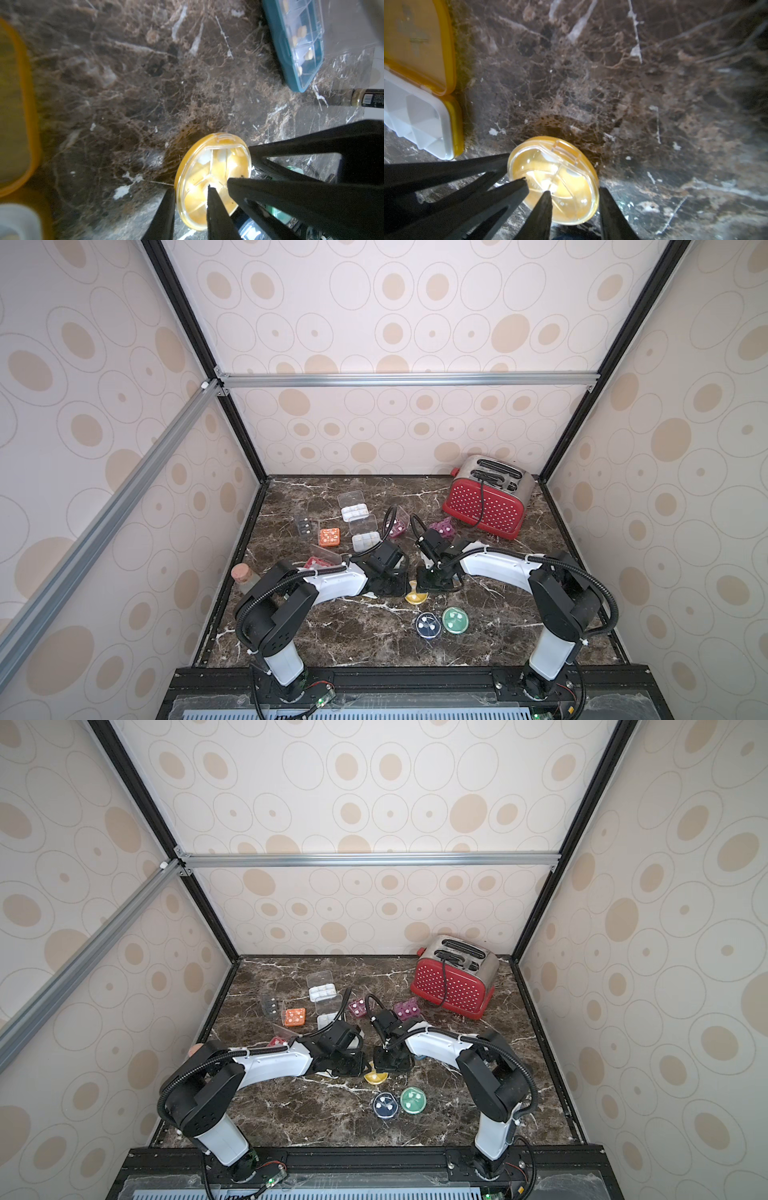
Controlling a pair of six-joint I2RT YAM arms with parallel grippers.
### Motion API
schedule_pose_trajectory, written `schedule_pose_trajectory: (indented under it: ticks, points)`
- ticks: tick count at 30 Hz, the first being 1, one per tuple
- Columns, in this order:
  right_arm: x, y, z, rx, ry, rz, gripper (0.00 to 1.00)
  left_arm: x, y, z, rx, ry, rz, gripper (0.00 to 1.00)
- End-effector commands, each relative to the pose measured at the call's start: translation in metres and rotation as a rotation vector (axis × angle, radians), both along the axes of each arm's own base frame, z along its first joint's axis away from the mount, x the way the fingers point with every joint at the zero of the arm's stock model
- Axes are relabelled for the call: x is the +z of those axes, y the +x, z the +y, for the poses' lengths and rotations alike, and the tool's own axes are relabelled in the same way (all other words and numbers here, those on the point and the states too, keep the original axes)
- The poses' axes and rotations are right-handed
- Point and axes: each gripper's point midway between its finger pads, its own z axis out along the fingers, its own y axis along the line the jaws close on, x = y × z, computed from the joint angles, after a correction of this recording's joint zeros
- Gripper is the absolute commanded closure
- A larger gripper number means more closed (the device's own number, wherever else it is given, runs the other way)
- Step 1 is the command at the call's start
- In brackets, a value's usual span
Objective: Close pillboxes
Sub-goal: Close the lid on the pillbox.
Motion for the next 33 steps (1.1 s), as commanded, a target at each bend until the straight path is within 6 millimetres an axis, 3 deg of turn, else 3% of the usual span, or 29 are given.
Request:
schedule_pose_trajectory:
  ticks: [1, 12, 16, 18, 21, 25, 33]
  points:
    - [-0.034, -0.030, -0.008, 0.058, -0.102, 0.108, 0.58, -0.052, -0.039, 0.047, 0.004, 0.229, 0.147, 0.73]
    - [0.003, -0.023, -0.008, 0.130, -0.091, 0.030, 0.47, 0.006, -0.009, 0.028, 0.016, 0.138, -0.016, 0.63]
    - [0.016, -0.024, -0.011, 0.148, -0.114, -0.004, 0.34, 0.035, -0.002, 0.031, 0.033, 0.126, -0.084, 0.56]
    - [0.020, -0.025, -0.011, 0.176, -0.144, -0.018, 0.20, 0.046, -0.002, 0.038, 0.033, 0.130, -0.108, 0.55]
    - [0.019, -0.026, -0.008, 0.217, -0.180, -0.026, 0.10, 0.052, -0.005, 0.048, 0.038, 0.132, -0.110, 0.55]
    - [0.017, -0.024, -0.001, 0.258, -0.254, -0.036, 0.05, 0.057, -0.013, 0.068, 0.057, 0.147, -0.112, 0.55]
    - [0.007, -0.013, 0.007, 0.267, -0.388, -0.036, 0.03, 0.072, -0.024, 0.110, 0.121, 0.194, -0.149, 0.55]
